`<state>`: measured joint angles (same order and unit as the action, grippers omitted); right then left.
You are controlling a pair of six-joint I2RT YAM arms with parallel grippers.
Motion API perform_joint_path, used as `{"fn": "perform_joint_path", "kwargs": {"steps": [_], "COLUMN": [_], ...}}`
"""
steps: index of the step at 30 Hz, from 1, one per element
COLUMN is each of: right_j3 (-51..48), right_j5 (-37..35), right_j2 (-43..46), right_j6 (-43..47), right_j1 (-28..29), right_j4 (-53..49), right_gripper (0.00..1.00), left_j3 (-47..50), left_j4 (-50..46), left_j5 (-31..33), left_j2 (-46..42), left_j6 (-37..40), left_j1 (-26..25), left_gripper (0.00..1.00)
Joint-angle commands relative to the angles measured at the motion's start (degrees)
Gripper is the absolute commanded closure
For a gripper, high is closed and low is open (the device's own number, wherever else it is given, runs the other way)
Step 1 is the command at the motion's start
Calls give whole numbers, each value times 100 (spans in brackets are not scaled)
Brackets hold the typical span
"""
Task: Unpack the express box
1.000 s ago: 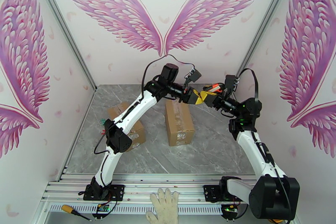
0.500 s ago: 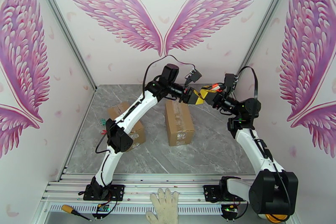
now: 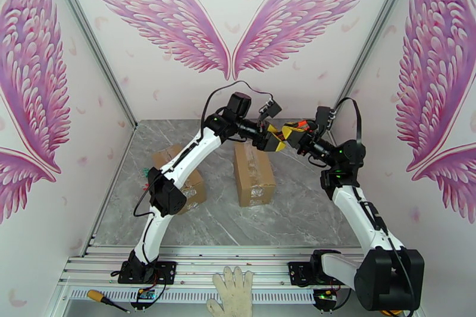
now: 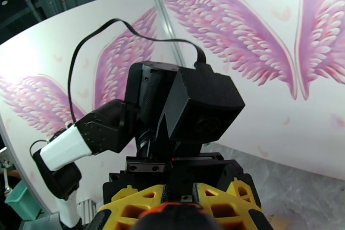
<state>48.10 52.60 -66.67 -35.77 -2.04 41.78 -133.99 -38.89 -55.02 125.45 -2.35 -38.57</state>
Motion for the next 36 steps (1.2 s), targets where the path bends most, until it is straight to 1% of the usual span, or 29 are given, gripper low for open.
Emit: {"fn": "perform_joint_path", "kwargs": {"steps": [1,3,5,7,8,10,12,15,18,21,27,29,33,36], "right_j3": [-77,-52,-42,65,149,270,300,479,626,780,1133,1192,1226,1313], "right_j5": [-1033,-1475,-2009,-2632,-3059,-3827,-4352,-5144,-5674,-6010,-6367,-6394,-6384,-6407], "right_j2": [133,100,48,-28,-86,-250,-418,-706,-1042,-1360,-1878,-1980,-2130,-2225], "right_j6": [674,879,1148,1683,1958,2239,2338,2548,2768,2818,2901,2909,2902,2910], "right_j1": [33,105,341,737,980,1378,1655,2098,2425,2565,2737,2777,2865,2935], "right_j4": [-531,-846,-1055,-1441,-1659,-1836,-1746,-1872,-1844,-1740,-1699,-1686,-1519,-1567], "right_gripper": [100,100,100,100,100,100,100,100,100,100,100,100,100,100], "left_j3": [996,1540,1885,1931,1898,1882,1788,1521,1422,1335,1254,1269,1430,1515], "left_j4": [690,1061,1304,1227,1139,1035,880,588,481,314,137,76,93,186], "left_j5": [1578,2084,2595,2906,3014,3057,3107,3085,3028,3073,3107,3122,3036,2965], "left_j2": [-961,-1235,-1371,-1317,-1251,-1060,-844,-493,-278,-75,229,269,183,13], "left_j6": [-67,-196,-443,-567,-621,-644,-631,-621,-581,-461,-451,-434,-446,-459], "left_j1": [264,394,515,621,659,742,799,880,944,966,1045,1052,1084,1088], "left_gripper": [10,10,11,18,22,28,34,38,41,44,52,54,55,52]}}
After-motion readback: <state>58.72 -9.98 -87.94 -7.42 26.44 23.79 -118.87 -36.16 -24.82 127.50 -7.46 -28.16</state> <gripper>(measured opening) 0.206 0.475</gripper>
